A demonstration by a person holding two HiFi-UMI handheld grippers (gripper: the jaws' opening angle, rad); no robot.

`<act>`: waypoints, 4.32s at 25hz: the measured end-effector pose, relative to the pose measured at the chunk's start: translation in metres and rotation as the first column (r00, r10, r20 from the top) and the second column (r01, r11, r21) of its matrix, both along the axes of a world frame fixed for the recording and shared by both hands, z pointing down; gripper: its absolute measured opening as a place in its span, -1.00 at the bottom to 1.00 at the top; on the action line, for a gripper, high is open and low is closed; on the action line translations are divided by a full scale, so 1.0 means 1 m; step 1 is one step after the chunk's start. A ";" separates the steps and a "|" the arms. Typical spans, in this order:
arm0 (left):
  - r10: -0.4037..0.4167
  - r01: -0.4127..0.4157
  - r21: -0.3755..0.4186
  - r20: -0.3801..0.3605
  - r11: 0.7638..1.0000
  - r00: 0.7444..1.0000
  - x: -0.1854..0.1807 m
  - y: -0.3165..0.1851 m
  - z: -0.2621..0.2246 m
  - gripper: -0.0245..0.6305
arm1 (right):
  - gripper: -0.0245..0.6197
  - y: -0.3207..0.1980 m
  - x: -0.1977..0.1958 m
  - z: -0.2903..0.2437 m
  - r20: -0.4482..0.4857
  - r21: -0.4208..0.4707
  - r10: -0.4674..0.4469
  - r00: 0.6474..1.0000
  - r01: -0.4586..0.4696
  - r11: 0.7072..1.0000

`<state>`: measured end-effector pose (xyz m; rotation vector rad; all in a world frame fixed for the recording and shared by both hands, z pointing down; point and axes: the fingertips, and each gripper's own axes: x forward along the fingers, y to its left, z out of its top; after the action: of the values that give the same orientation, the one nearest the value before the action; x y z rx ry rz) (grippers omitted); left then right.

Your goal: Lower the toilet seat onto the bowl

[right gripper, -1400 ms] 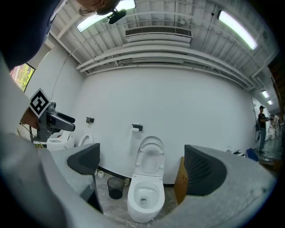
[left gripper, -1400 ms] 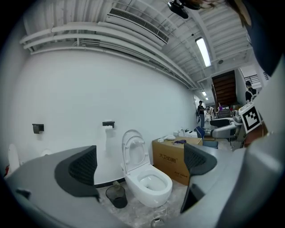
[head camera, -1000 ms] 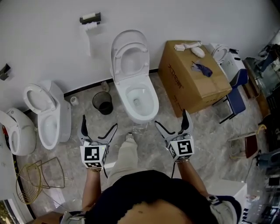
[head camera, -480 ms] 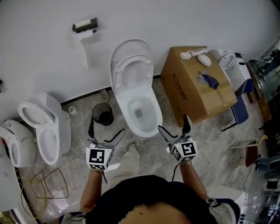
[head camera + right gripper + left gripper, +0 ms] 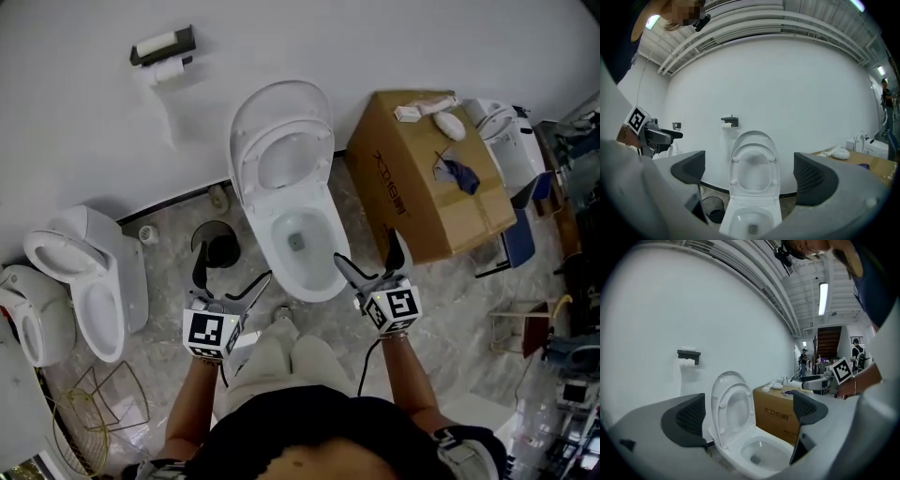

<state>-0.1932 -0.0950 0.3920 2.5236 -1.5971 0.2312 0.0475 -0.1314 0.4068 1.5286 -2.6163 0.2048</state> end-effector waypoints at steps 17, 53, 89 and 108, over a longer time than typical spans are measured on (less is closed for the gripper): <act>0.003 -0.004 -0.006 -0.011 1.000 1.000 0.007 -0.124 0.021 0.84 | 0.88 -0.147 -0.026 0.036 -0.080 -0.039 -0.179 0.981 0.176 0.984; -0.035 0.034 -0.168 -0.003 0.985 0.999 0.001 -0.334 0.136 -0.12 | -0.03 -0.373 -0.032 0.117 -0.132 -0.180 -0.180 0.975 0.154 0.971; 0.212 -0.187 -0.229 0.091 0.955 0.973 0.050 -0.213 0.153 -0.45 | -0.59 -0.258 0.011 0.139 -0.074 -0.280 -0.035 0.997 0.013 0.960; 0.416 -0.341 -0.319 0.207 0.884 0.885 0.093 -0.115 0.200 -0.40 | -0.60 -0.160 0.051 0.186 -0.026 -0.378 0.127 0.992 -0.127 0.917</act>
<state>-0.1005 -0.2099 0.5919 2.6378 -1.0203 0.8174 0.0986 -0.2913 0.5932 1.5505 -2.2959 0.6775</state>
